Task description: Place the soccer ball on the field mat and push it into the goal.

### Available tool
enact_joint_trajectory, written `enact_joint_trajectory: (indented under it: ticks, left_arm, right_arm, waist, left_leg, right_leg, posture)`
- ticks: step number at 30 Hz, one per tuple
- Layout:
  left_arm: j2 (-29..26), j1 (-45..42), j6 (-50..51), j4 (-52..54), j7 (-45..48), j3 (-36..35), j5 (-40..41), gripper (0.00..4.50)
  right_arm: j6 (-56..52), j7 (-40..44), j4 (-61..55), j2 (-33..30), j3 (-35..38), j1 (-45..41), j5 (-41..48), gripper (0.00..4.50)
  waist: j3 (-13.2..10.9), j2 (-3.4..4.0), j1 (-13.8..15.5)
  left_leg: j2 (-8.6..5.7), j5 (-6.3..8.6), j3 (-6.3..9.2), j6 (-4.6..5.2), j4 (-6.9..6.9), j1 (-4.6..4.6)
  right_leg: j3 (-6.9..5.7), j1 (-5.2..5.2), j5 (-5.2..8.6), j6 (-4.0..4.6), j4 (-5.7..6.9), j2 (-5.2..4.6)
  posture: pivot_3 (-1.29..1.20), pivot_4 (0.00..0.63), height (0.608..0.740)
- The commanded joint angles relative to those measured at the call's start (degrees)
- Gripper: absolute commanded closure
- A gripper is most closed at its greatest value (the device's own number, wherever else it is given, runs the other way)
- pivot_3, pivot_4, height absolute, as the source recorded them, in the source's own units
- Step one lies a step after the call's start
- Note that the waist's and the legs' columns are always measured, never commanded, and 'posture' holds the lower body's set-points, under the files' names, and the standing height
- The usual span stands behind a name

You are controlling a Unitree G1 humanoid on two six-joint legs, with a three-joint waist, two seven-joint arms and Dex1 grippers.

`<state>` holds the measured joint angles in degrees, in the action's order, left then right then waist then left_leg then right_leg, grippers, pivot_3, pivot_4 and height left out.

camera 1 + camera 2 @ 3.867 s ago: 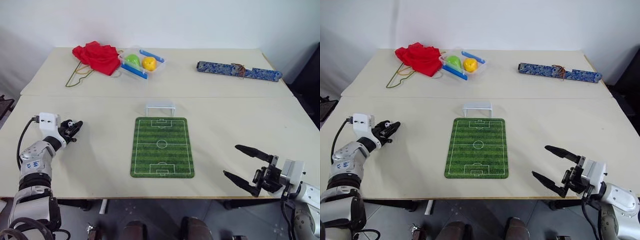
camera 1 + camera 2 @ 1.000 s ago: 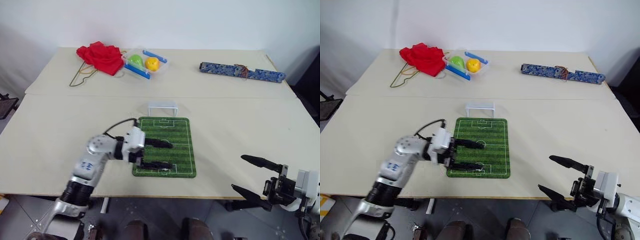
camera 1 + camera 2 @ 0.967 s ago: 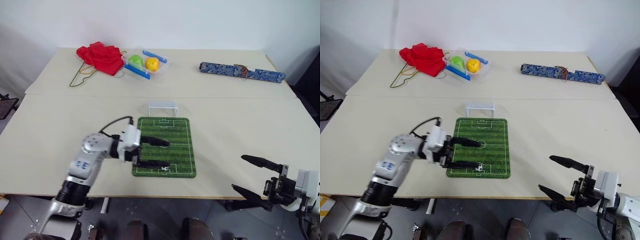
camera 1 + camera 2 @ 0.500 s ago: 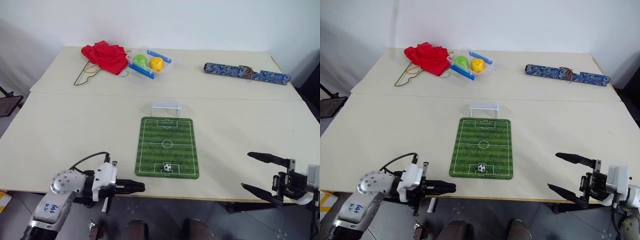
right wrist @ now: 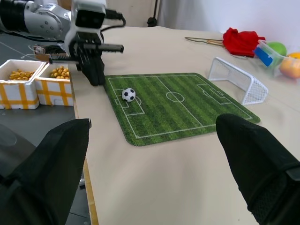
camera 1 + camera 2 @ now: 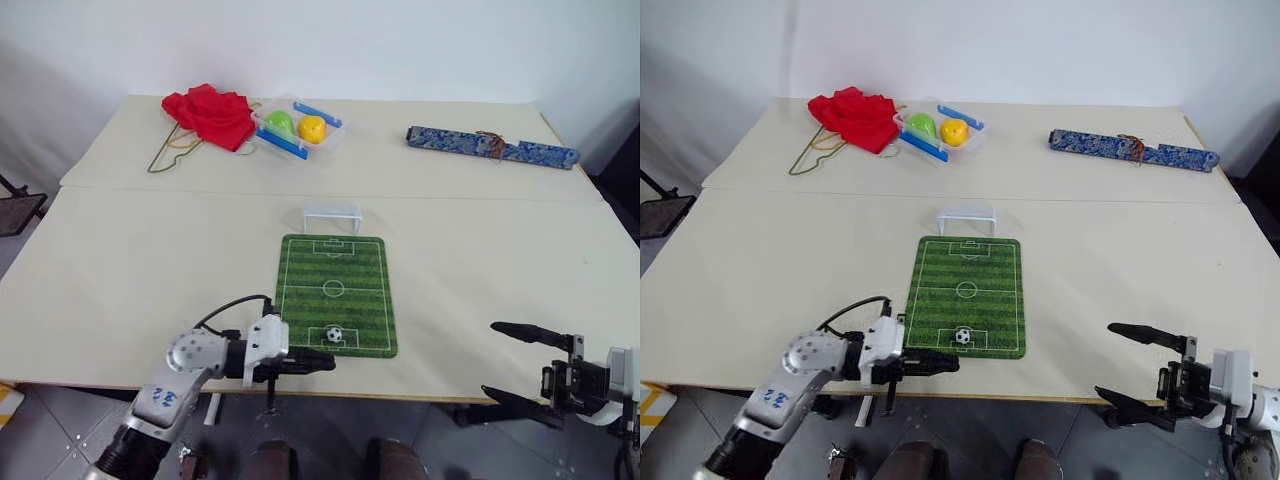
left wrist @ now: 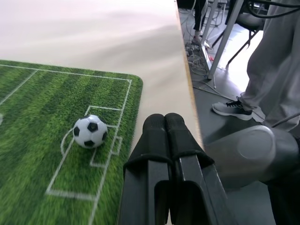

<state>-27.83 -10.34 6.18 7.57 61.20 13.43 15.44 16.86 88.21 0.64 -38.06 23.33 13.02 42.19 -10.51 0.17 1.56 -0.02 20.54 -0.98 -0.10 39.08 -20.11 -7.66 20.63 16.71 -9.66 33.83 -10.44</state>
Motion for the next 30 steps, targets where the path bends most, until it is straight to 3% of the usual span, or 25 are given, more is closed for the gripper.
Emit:
enact_joint_trajectory:
  ticks: [1,5,11,16,24,30]
  left_arm:
    - [2.56,-4.38,-0.62,-3.91,-2.36,1.6,-2.51,4.47]
    - [5.61,-9.48,-2.38,-11.02,-5.5,1.4,-5.07,4.47]
    - [12.23,-18.82,-5.85,-22.34,-15.74,-4.84,-5.28,4.47]
    - [11.97,-21.91,-11.55,-27.24,-14.96,-8.86,-3.29,4.47]
    - [-0.82,-18.23,-15.23,-22.76,-7.53,-20.08,3.16,4.47]
    - [-11.87,-6.24,-9.51,-16.97,-3.28,-29.32,7.87,4.47]
  right_arm:
    - [2.13,3.16,-0.97,0.93,1.95,2.01,1.41,0.0]
    - [3.03,1.36,-3.11,2.05,2.39,4.24,1.6,0.0]
    - [3.54,-3.64,-5.27,4.68,3.63,5.23,0.77,0.0]
    - [2.87,-13.96,-7.5,7.65,4.78,3.44,-1.23,0.0]
    - [1.11,-22.09,-5.88,7.09,5.28,-0.25,-2.73,0.0]
    - [0.19,-23.51,-3.02,7.08,4.05,-5.85,-2.91,0.0]
  waist:
    - [0.0,0.0,0.1]
    - [0.0,0.0,0.07]
    - [-0.01,-0.02,0.05]
    - [0.0,0.0,-0.23]
    - [-0.01,0.0,-0.25]
    - [-0.04,0.06,-0.17]
  left_leg:
    - [0.0,0.0,0.0,0.0,0.0,-0.01]
    - [-0.02,0.0,0.0,0.0,0.02,0.0]
    - [-0.04,-0.01,0.0,0.01,0.05,-0.01]
    - [-0.02,-0.01,-0.02,0.0,0.01,-0.01]
    - [0.02,-0.01,-0.03,0.0,0.0,-0.07]
    - [0.01,0.01,0.0,0.01,0.0,-0.05]
  right_leg:
    - [-0.01,0.0,0.0,0.0,-0.01,0.0]
    - [0.0,-0.03,-0.02,-0.03,-0.02,0.0]
    - [0.01,-0.03,-0.03,-0.05,-0.02,-0.01]
    - [0.0,0.02,-0.03,-0.06,-0.02,0.0]
    - [0.01,0.12,-0.03,-0.05,-0.01,0.03]
    - [0.03,0.09,-0.03,-0.05,0.0,0.01]
  posture:
    - [0.0,0.15,0.74]
    - [0.0,0.15,0.74]
    - [0.0,0.15,0.74]
    - [0.0,0.15,0.74]
    - [0.0,0.15,0.74]
    - [0.0,0.15,0.74]
